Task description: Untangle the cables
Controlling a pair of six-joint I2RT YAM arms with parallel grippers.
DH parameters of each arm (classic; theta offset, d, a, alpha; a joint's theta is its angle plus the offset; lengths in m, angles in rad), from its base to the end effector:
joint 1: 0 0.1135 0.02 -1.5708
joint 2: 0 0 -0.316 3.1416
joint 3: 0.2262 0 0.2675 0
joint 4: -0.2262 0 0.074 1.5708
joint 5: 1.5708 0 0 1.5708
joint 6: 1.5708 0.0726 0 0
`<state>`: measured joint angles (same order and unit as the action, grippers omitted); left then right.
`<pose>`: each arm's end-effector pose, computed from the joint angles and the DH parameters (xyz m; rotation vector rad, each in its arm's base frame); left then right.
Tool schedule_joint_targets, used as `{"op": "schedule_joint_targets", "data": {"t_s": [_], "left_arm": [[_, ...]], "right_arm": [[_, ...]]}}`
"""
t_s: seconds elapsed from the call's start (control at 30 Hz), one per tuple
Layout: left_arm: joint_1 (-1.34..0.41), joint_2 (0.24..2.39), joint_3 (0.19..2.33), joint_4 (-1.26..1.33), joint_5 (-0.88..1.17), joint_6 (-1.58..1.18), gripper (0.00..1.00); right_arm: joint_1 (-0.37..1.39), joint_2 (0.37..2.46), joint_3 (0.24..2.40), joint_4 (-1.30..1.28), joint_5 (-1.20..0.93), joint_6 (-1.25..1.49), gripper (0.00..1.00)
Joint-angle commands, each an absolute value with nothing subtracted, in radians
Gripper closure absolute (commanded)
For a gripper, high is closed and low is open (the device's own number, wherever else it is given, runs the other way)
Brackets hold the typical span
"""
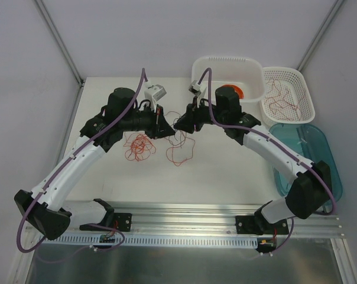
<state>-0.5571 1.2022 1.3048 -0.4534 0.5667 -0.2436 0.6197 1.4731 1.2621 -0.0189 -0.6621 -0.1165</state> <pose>0.2224 -0.1845 0.4482 0.7054 1.8881 -1.0676 0.2870 0.2596 0.4021 -1.0978 1.4925 0.9479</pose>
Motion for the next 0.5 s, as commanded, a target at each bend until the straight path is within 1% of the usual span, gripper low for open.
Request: {"op": "schedule_joint_targets", "data": {"t_s": [0.0,0.1,0.13,0.27,0.3,0.37,0.4,0.47], "left_arm": [[-0.565,1.197,1.342,-0.428,0.54,-0.242,1.0],[-0.565,1.197,1.339,-0.428,0.502,-0.238,1.0],[-0.565,1.197,1.341,-0.426,0.499,-0.236,1.0],[-0.565,1.198,1.336,-0.426,0.443,-0.232,0.99],[-0.565,1.195,1.335,-0.428,0.428,-0.23,0.91],[-0.566,1.184,1.324,-0.428,0.373,-0.226,0.81],[-0.565,1.18,1.318,-0.426,0.356,-0.224,0.71],[-0.566,1.163,1.313,-0.426,0.296,-0.224,0.6]], "right_arm": [[0.624,1.467,1.263,0.072,-0.712,-0.106,0.74],[0.626,1.453,1.24,0.071,-0.698,-0.107,0.95],[0.623,1.447,1.235,0.069,-0.695,-0.107,0.99],[0.618,1.419,1.213,0.035,-0.673,-0.12,0.99],[0.615,1.411,1.204,0.014,-0.661,-0.123,0.99],[0.601,1.379,1.193,0.005,-0.643,-0.132,0.99],[0.595,1.368,1.183,-0.038,-0.623,-0.135,0.99],[0.575,1.327,1.172,-0.064,-0.595,-0.14,0.99]]}}
